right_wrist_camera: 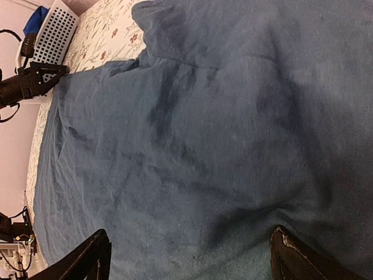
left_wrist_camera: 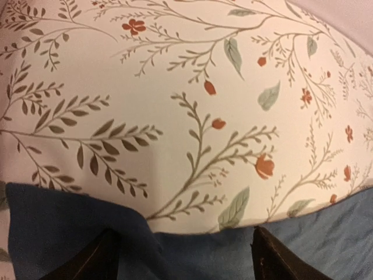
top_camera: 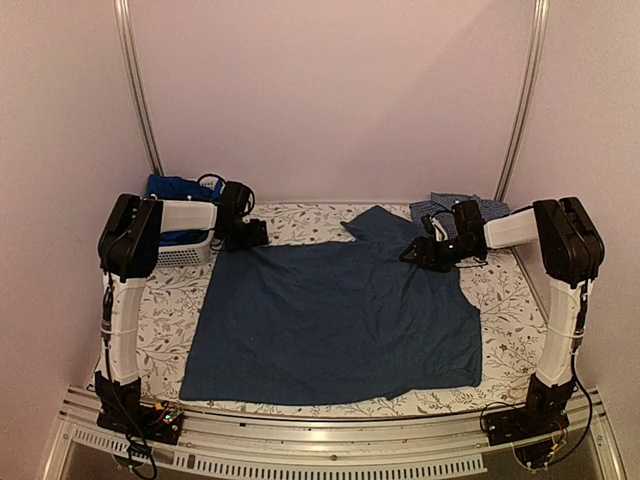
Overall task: Fold and stack the mixed laundry pile
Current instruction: Move the flattened T-shirt to the center of the board, then pick up the flattened T-shirt from the center of the board, then fold the flattened T-shirt at the center of the board.
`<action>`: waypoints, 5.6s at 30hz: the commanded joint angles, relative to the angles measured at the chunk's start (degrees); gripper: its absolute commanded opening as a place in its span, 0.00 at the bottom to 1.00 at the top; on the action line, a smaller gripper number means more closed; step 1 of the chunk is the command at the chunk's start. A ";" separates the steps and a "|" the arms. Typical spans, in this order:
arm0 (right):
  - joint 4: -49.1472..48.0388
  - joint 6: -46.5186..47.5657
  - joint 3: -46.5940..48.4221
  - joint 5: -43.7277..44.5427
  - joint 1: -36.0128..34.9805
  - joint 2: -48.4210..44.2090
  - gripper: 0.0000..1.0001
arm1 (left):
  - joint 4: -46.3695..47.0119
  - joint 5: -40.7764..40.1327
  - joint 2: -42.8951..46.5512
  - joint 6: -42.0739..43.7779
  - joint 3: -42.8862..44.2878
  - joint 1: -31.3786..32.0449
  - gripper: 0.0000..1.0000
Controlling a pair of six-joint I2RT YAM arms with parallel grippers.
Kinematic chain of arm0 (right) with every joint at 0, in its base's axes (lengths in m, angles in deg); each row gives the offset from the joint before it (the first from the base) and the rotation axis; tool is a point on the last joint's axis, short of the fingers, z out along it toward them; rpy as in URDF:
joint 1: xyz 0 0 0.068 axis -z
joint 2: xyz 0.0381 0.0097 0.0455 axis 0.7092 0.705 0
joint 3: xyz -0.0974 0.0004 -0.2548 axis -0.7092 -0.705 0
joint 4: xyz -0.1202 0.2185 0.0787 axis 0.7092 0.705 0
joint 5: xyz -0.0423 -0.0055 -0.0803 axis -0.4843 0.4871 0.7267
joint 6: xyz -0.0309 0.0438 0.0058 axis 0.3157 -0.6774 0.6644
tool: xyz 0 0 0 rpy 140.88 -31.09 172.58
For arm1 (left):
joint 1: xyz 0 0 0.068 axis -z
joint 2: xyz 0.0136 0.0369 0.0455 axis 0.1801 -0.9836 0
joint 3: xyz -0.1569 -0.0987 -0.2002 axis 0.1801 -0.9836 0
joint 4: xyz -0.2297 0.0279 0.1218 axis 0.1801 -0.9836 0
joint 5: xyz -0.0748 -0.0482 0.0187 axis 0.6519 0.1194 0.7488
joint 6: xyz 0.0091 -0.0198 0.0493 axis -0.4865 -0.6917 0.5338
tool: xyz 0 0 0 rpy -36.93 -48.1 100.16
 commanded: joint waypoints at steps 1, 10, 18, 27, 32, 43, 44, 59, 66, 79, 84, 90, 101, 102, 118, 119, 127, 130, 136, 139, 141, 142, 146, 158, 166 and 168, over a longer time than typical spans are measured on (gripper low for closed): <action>0.29 -0.25 7.35 3.70 -0.09 6.82 0.94 | -5.64 -0.73 -6.40 1.82 8.83 -3.41 0.77; 4.81 -1.10 18.49 4.76 0.84 9.43 0.94 | -7.34 0.38 -10.37 6.96 20.53 -5.31 0.84; 1.75 -1.78 0.13 0.50 -0.15 -11.73 0.94 | -2.04 -0.52 10.37 10.56 1.21 1.07 1.00; 3.47 -6.64 -25.90 1.06 -1.59 -33.43 0.88 | 1.70 1.35 32.81 0.96 -31.26 12.87 0.95; 10.62 -11.39 -34.77 8.00 -1.83 -46.58 0.80 | 1.77 0.52 48.54 -9.80 -46.68 16.33 0.81; 28.31 -26.49 -42.99 22.95 -2.84 -66.35 0.63 | -9.41 -1.84 66.95 -31.14 -61.18 17.82 0.69; 29.43 -27.59 -42.81 23.28 -2.85 -66.46 0.63 | -10.60 -1.69 66.99 -32.98 -61.42 17.78 0.69; 29.05 -35.67 -48.90 25.19 -8.51 -63.85 0.46 | -28.46 -2.79 69.66 -55.47 -60.65 18.37 0.66; 27.57 -35.62 -47.98 24.65 -8.92 -61.52 0.20 | -27.46 0.56 70.51 -59.28 -64.28 19.72 0.64; 28.73 -36.18 -46.49 23.23 -9.00 -64.64 0.00 | -31.05 2.85 73.89 -67.70 -68.29 25.36 0.39; 28.83 -36.00 -46.50 23.15 -8.90 -64.74 0.00 | -32.71 2.31 74.42 -69.56 -68.98 25.51 0.39; 29.24 -35.93 -46.20 22.75 -8.87 -65.14 0.00 | -30.98 2.25 74.21 -71.05 -71.47 25.45 0.35; 31.90 -36.08 -43.90 21.24 -8.88 -69.46 0.00 | -33.40 -3.69 77.82 -69.89 -69.19 23.53 0.00; 32.12 -36.08 -43.61 21.09 -8.91 -69.79 0.00 | -33.78 -4.06 78.07 -69.51 -68.60 23.37 0.00; 36.13 -37.22 -38.14 24.23 -8.86 -73.02 0.00 | -38.55 -8.38 80.56 -61.61 -59.05 17.02 0.00; 35.75 -37.15 -37.71 24.53 -8.90 -72.32 0.00 | -38.03 -8.33 80.23 -60.45 -58.63 15.90 0.00; 31.04 -36.57 -34.20 26.02 -8.77 -65.99 0.00 | -32.46 -8.82 73.48 -50.90 -53.24 9.89 0.00; 29.24 -35.90 -32.63 26.12 -7.93 -62.82 0.00 | -30.47 -8.81 70.36 -48.17 -51.84 8.01 0.00; 25.52 -33.11 -30.01 25.41 -4.80 -57.34 0.00 | -25.81 -7.71 66.18 -44.01 -51.33 4.06 0.00; 23.36 -31.95 -28.94 24.35 -3.39 -54.42 0.00 | -23.95 -7.46 63.49 -41.97 -50.32 2.80 0.00; 21.75 -31.22 -28.41 23.55 -3.05 -51.97 0.00 | -22.90 -7.46 61.73 -40.58 -49.41 1.99 0.00; 21.00 -30.98 -28.14 23.30 -2.91 -50.79 0.00 | -22.06 -7.38 60.90 -39.92 -48.88 1.71 0.00; 18.43 -29.96 -27.25 22.49 -2.32 -46.46 0.00 | -20.15 -7.25 57.26 -37.72 -46.96 1.12 0.00; 14.21 -27.93 -23.43 21.18 -0.55 -37.94 0.00 | -15.87 -6.53 49.88 -34.48 -45.94 -1.68 0.00; 11.68 -27.41 -23.45 20.72 -0.33 -34.32 0.00 | -12.22 -5.33 46.09 -31.17 -45.23 -2.65 0.01; 11.26 -27.30 -23.25 20.68 -0.14 -33.54 0.00 | -11.54 -4.90 44.68 -30.39 -44.75 -2.68 0.02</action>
